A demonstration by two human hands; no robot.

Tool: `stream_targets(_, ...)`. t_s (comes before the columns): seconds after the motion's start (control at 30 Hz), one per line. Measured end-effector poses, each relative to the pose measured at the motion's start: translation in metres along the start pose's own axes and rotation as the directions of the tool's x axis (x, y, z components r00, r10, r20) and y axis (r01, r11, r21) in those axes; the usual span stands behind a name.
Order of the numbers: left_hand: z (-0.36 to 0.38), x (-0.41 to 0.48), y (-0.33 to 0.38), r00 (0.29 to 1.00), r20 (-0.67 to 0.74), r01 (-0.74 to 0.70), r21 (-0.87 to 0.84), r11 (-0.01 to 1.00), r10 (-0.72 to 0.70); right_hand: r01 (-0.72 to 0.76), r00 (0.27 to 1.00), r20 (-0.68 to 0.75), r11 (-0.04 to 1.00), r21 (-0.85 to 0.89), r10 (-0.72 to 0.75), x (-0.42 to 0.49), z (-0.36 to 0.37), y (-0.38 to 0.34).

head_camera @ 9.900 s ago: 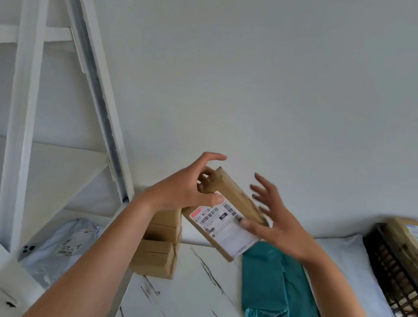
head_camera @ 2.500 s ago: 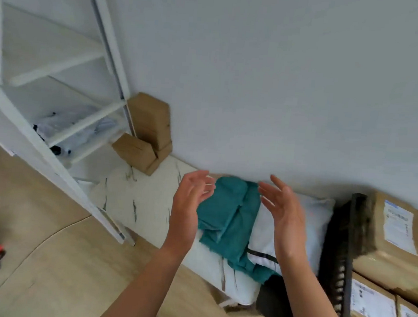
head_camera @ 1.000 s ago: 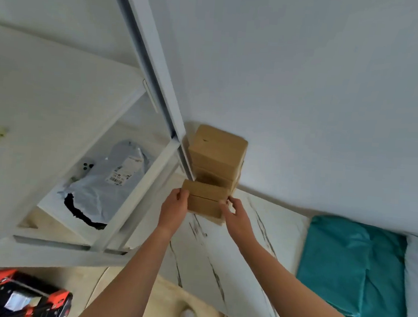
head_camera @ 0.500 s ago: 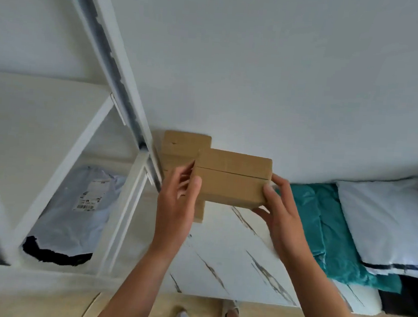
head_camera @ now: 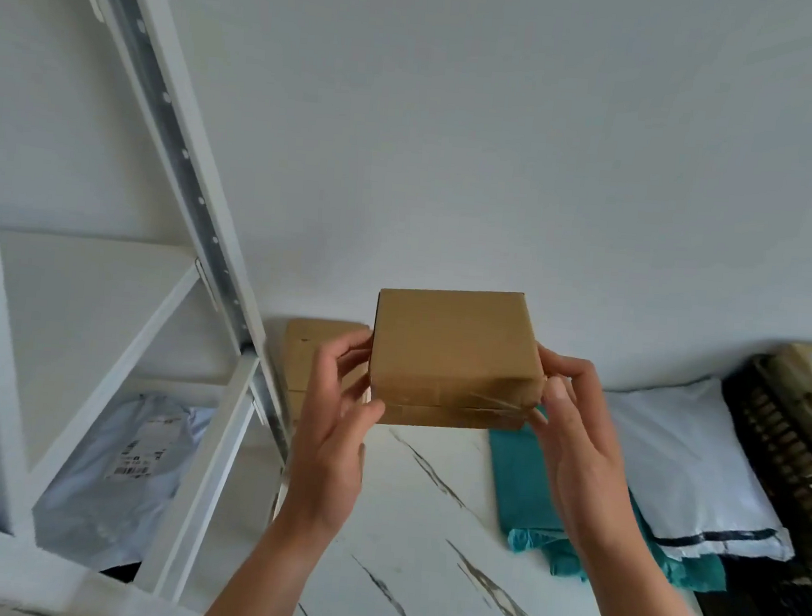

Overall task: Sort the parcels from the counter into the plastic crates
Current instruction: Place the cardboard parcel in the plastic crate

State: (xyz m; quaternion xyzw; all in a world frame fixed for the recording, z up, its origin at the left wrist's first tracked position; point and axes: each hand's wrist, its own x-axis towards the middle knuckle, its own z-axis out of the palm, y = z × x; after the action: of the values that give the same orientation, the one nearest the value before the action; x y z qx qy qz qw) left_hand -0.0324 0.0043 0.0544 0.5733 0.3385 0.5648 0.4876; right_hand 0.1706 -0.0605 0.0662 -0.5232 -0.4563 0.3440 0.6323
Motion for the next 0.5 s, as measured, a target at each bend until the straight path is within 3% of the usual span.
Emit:
stream_targets(0.2, 0.046, -0.009, 0.017, 0.995, -0.092, -0.044, 0.003, 0.999, 0.044, 0.076, 0.997, -0.041, 0.994, 0.078, -0.073, 0.001, -0.028, -0.006)
stream_targets(0.37, 0.064, -0.011, 0.014, 0.996, -0.077, -0.052, 0.032, 0.998, 0.054, 0.081, 0.997, -0.027, 0.989, 0.124, -0.078, 0.007, -0.052, -0.009)
stream_targets(0.5, 0.076, -0.012, 0.024, 0.988, -0.022, -0.153, 0.056, 0.987, 0.154, 0.082, 0.995, -0.079, 0.978, 0.192, -0.068, 0.01, -0.06, -0.025)
